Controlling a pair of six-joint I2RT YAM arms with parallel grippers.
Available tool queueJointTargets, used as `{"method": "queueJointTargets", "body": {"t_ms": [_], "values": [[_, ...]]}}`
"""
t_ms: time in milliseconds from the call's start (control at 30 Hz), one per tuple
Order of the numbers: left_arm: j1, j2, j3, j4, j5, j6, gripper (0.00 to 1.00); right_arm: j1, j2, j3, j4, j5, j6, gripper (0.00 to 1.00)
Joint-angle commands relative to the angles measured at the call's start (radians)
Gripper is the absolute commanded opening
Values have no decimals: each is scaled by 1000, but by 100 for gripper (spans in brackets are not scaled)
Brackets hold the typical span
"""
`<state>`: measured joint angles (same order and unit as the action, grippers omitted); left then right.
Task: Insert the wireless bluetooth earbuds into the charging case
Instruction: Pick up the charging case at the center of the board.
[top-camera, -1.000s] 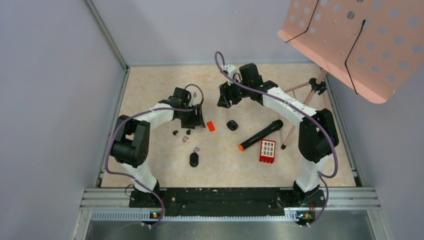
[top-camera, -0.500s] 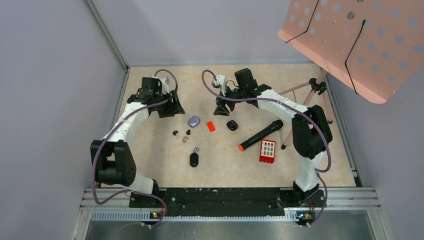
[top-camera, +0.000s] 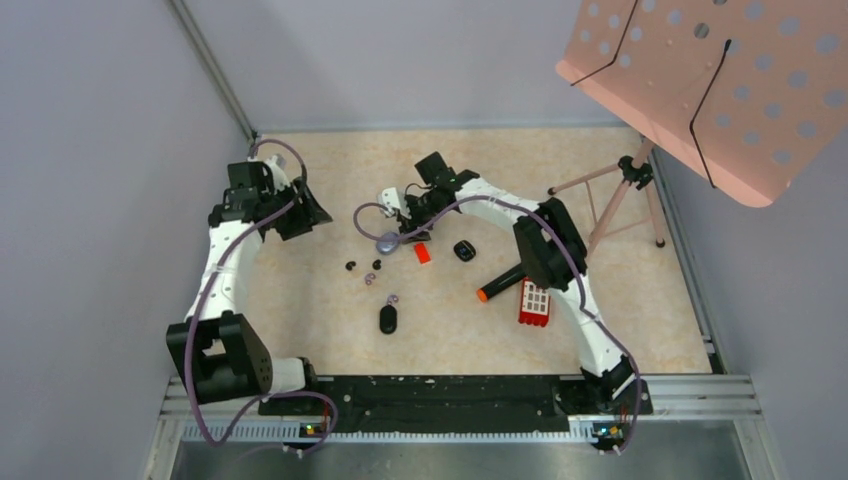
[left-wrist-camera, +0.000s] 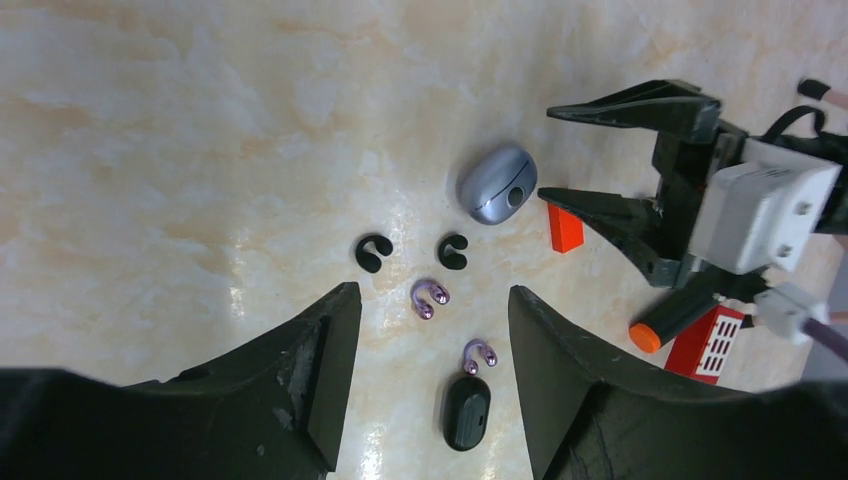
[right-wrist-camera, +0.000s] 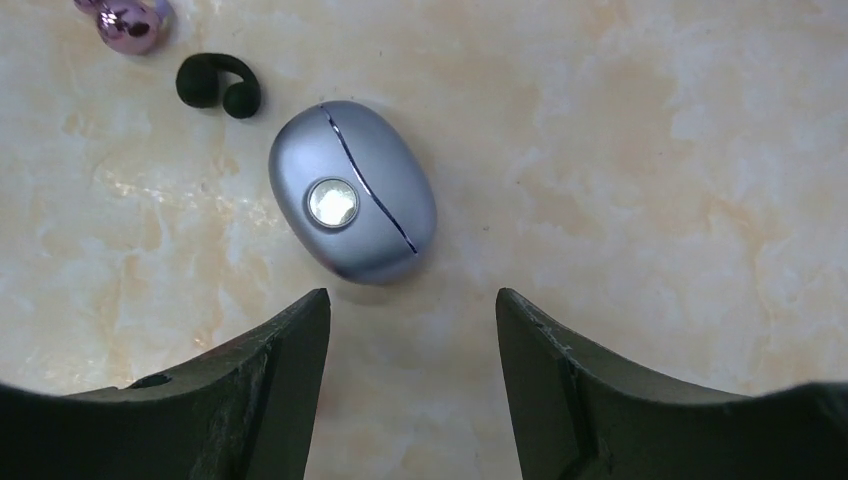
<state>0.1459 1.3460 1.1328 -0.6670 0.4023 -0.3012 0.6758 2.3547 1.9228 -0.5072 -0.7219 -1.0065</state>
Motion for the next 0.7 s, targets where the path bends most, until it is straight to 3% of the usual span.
{"method": "queueJointTargets", "body": {"t_ms": [0,400,667], "values": [[52,-54,-14,1,37,-20,61,23,62,140,-109,13,-130,62],[101,-39,-26,18,65,-37,59,79,145,232,-305,-25,-252,65],[106,-24,-37,42,95,-53,58,80,147,241,-358,-8,-258,61]]}}
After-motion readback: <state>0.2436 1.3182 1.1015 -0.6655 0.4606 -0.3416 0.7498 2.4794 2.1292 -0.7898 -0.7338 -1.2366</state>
